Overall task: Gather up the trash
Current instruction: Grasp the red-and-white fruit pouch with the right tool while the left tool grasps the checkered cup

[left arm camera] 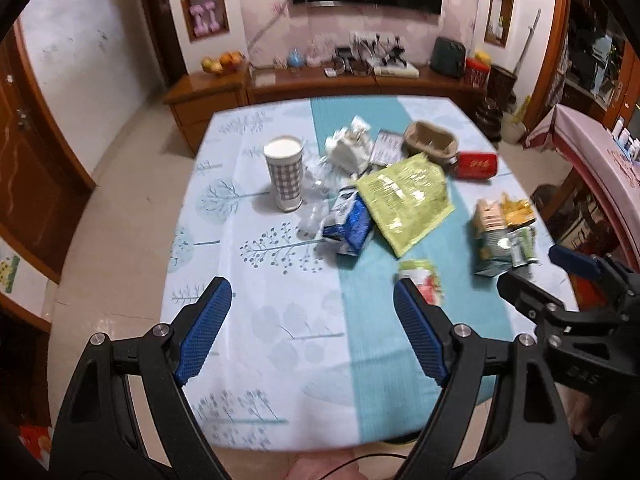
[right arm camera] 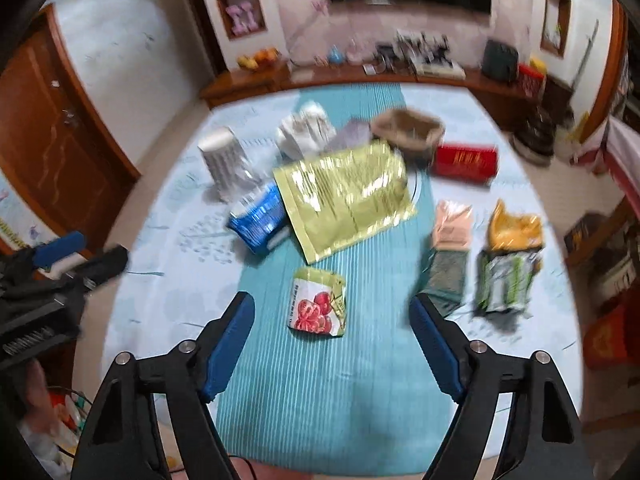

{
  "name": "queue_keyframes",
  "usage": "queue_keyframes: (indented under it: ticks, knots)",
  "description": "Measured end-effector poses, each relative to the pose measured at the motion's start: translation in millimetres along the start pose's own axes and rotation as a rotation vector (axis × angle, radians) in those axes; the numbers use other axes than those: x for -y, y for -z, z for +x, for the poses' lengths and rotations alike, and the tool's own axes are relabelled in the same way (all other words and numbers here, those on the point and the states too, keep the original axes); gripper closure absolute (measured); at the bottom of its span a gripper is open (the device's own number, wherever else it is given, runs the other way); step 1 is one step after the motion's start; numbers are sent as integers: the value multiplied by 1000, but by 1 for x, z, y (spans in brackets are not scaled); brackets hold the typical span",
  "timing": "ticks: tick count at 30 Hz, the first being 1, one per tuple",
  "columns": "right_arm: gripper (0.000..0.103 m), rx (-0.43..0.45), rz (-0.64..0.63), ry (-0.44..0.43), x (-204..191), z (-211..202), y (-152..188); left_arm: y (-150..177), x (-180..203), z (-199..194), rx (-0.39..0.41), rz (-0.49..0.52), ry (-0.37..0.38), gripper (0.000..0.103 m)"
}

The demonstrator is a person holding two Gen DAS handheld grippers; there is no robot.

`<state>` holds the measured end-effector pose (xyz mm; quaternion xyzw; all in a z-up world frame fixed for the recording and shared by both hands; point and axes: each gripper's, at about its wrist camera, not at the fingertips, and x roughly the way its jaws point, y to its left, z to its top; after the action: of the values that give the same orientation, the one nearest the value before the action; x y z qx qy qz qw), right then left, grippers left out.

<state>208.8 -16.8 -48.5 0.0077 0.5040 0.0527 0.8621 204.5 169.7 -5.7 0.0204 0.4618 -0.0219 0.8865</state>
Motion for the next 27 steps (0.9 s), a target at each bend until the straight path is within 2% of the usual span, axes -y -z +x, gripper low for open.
queue_keyframes:
  ticks: [5, 8, 11, 14, 16, 19, 27]
  knots:
    - [27, -113, 61, 58, -9, 74, -1, -22, -38, 63, -83, 16, 35, 22]
    - [33, -170, 70, 88, -15, 107, 2, -36, -54, 95, -114, 31, 46, 22]
    - [45, -222, 78, 117, -20, 131, 4, -51, -66, 120, -130, 30, 59, 22]
    - [56, -209, 56, 163, -29, 141, 0, -66, -77, 141, -137, 16, 81, 22]
    - [79, -194, 54, 164, -33, 144, -6, -76, -80, 150, -135, 9, 91, 22]
    - [84, -188, 93, 169, -30, 146, -18, -92, -84, 164, -120, 7, 97, 22]
    - [84, -69, 203, 163, -18, 122, -58, -116, -80, 199, -146, -12, 151, 22]
